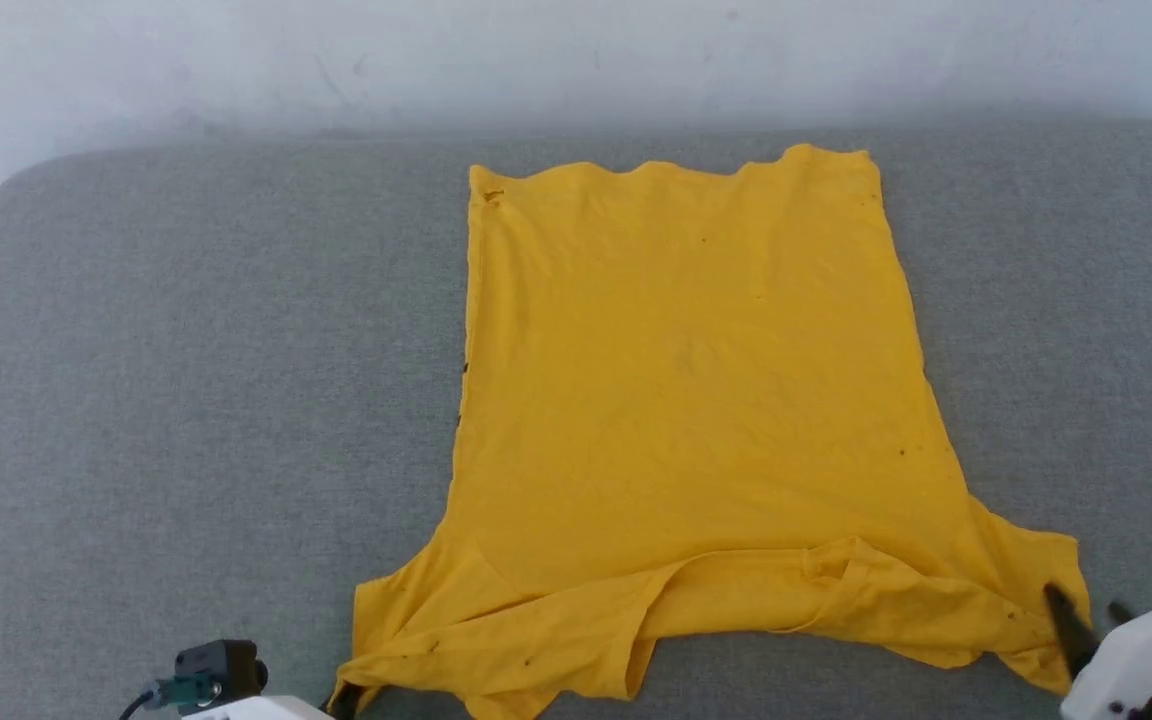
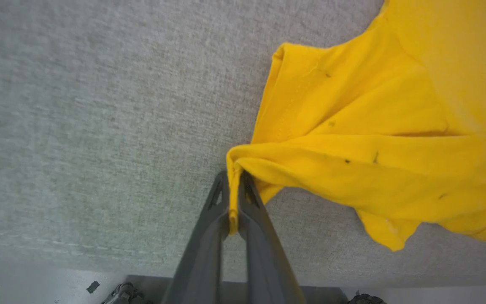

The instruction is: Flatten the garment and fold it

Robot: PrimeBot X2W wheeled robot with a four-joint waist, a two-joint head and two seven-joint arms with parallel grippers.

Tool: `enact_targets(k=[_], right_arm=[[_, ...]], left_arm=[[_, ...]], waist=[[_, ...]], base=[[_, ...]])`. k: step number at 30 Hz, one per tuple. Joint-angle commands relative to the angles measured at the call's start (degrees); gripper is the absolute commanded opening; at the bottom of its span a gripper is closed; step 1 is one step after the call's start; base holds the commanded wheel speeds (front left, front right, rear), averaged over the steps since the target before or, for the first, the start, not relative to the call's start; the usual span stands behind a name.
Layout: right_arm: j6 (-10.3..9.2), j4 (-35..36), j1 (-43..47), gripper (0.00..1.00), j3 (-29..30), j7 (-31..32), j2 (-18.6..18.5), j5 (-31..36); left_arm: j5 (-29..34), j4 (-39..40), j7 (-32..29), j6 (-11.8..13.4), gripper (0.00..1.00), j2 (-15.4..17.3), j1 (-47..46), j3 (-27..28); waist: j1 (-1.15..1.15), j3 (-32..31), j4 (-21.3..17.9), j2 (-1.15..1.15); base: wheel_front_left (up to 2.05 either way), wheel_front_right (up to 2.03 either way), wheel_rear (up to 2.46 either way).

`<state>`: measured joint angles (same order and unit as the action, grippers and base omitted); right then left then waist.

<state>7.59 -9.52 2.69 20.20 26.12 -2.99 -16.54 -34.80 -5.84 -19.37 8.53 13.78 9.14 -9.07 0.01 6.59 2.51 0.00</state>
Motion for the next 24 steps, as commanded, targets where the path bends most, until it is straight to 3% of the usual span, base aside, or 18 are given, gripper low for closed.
enact_targets(k=[1, 7, 11, 17, 24], right_arm=[[-0.1, 2.25, -0.87, 1.0, 0.46, -2.71, 0.11, 0.31], [-0.1, 8.64, -4.33, 1.0, -1.21, -13.03, 0.11, 1.03], [-0.1, 8.64, -10.01, 1.0, -1.82, -18.77, -0.63, 3.06], [-0.1, 2.88, -20.32, 1.0, -3.39, -21.11, -4.0, 4.33], [-0.1, -9.33, -35.78, 1.0, -4.22, -18.32, -10.25, 5.9]], left_arm=[[-0.15, 0.42, 0.29, -0.41, 0.0, -0.34, -0.43, -0.33], [0.69, 2.76, 0.49, -0.6, 0.0, -0.15, -1.14, -1.37], [1.18, 4.45, 0.74, -0.63, 0.0, -0.29, -2.3, -1.98], [1.78, 6.37, 0.99, -0.92, 0.0, -0.53, -4.29, -2.9], [2.53, 8.0, 2.31, -1.66, 0.0, -1.89, -7.7, -4.64]], waist=[[-0.01, -0.21, 0.32, 0.0], [-0.01, 0.37, 1.78, 0.0], [-0.01, 1.58, 3.56, 0.0], [-0.01, 4.82, 6.58, 0.0], [-0.01, 11.47, 12.05, 0.0]], base=[[0.0, 0.0, 0.0], [0.0, 0.0, 0.0], [0.0, 0.0, 0.0], [0.0, 0.0, 0.0], [0.0, 0.0, 0.0]])
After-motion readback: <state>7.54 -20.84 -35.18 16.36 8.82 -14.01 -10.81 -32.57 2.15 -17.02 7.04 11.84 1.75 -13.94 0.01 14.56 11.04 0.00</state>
